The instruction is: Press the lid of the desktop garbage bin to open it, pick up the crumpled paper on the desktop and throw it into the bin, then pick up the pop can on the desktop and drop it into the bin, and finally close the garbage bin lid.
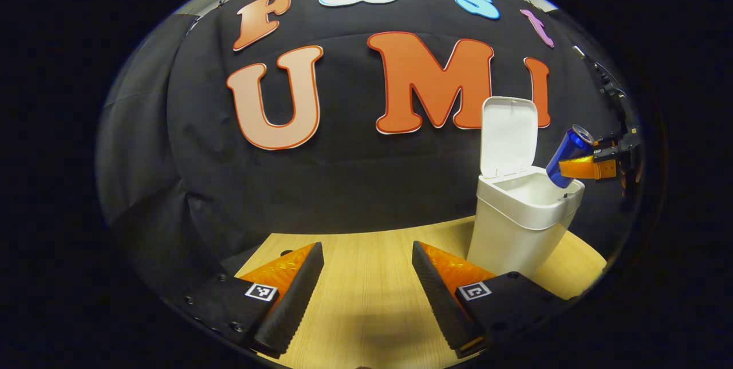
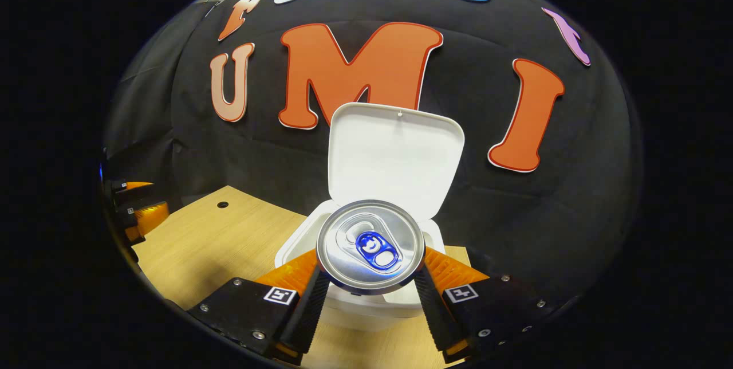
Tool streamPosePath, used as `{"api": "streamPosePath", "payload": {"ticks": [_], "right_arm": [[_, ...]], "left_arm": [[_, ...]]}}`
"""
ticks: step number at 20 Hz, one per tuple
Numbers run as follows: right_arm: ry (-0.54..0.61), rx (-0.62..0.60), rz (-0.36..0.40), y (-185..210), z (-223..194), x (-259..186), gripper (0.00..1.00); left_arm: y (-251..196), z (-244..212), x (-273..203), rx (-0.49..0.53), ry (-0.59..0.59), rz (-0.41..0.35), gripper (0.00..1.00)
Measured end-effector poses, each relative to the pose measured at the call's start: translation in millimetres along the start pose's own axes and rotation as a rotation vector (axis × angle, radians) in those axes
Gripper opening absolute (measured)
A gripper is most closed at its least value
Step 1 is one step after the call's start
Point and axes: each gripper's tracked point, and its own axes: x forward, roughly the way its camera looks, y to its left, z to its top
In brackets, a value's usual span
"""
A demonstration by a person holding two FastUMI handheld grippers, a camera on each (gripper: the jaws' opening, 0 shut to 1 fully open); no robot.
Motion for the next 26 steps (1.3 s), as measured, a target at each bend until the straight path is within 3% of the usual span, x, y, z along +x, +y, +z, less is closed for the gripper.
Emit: {"api": "streamPosePath", "payload": {"ticks": [12, 26], "right_arm": [[0.073, -0.036, -0.016, 6, -22, 36, 0.80], [0.137, 0.009, -0.039, 3, -36, 53, 0.82]], "left_arm": [[34, -13, -23, 0.122, 0.025, 0.086, 0.96], [37, -23, -30, 0.098, 0.053, 0.103, 1.00]]}}
